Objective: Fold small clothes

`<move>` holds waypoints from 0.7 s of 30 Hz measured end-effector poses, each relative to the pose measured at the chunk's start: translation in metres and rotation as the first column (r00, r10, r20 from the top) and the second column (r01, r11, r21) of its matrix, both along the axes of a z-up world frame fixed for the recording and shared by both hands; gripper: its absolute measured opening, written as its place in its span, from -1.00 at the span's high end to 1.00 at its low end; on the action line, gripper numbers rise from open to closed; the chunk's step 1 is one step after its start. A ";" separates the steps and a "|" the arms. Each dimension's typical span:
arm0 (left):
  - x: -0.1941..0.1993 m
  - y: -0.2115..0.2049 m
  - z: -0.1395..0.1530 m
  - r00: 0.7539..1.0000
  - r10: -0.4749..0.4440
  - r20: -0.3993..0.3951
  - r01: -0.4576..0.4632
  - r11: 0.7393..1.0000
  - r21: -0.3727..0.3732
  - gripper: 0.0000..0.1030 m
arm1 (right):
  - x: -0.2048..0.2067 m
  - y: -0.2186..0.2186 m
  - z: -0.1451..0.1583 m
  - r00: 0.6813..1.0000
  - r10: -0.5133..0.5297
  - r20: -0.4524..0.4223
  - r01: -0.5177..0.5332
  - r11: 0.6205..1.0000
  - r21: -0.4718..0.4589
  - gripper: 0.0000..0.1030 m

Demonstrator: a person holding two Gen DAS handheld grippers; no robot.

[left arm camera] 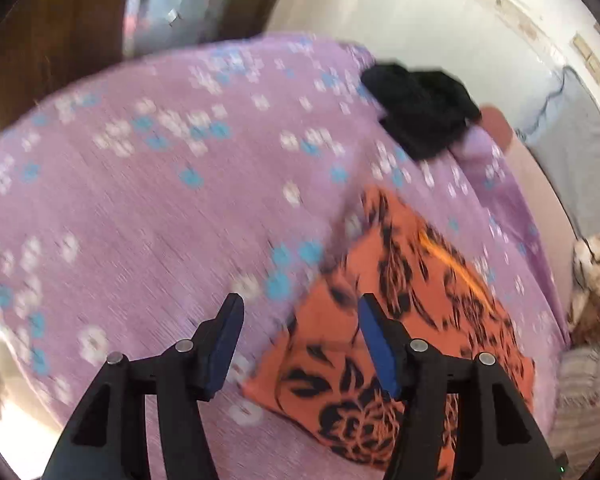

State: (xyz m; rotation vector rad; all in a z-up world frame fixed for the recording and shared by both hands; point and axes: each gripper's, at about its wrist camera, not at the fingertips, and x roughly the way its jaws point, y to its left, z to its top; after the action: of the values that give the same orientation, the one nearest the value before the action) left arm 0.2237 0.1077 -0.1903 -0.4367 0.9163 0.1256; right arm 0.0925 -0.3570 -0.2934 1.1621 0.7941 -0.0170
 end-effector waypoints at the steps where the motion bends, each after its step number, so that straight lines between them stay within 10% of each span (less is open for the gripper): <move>1: -0.001 0.002 0.007 0.999 -0.006 0.037 0.006 1.000 0.000 -0.18 | -0.004 -0.001 -0.002 1.000 -0.016 0.007 0.016 0.999 0.030 0.50; 5: -0.003 -0.016 0.010 0.986 -0.148 0.071 0.151 0.988 -0.035 -0.18 | -0.011 -0.002 -0.011 0.995 -0.086 0.046 0.081 0.990 0.114 0.50; 9: 0.003 -0.056 -0.023 0.947 -0.316 -0.060 0.314 0.949 -0.040 -0.18 | -0.012 0.001 -0.009 0.991 -0.112 0.080 0.105 0.991 0.088 0.50; 14: 0.006 -0.086 -0.040 0.920 -0.354 -0.170 0.380 0.912 0.156 -0.23 | -0.014 -0.002 -0.009 0.989 -0.110 0.095 0.102 0.991 0.086 0.54; 21: 0.013 -0.036 -0.017 0.974 -0.211 -0.081 0.219 0.971 0.100 -0.23 | 0.010 0.027 0.053 0.991 0.013 0.133 0.017 0.976 -0.218 0.52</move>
State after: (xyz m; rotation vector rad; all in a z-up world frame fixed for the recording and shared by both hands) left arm 0.2369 0.0712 -0.2071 -0.2312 1.0144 -0.0080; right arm 0.1029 -0.3302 -0.2406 0.9450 0.6549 -0.0274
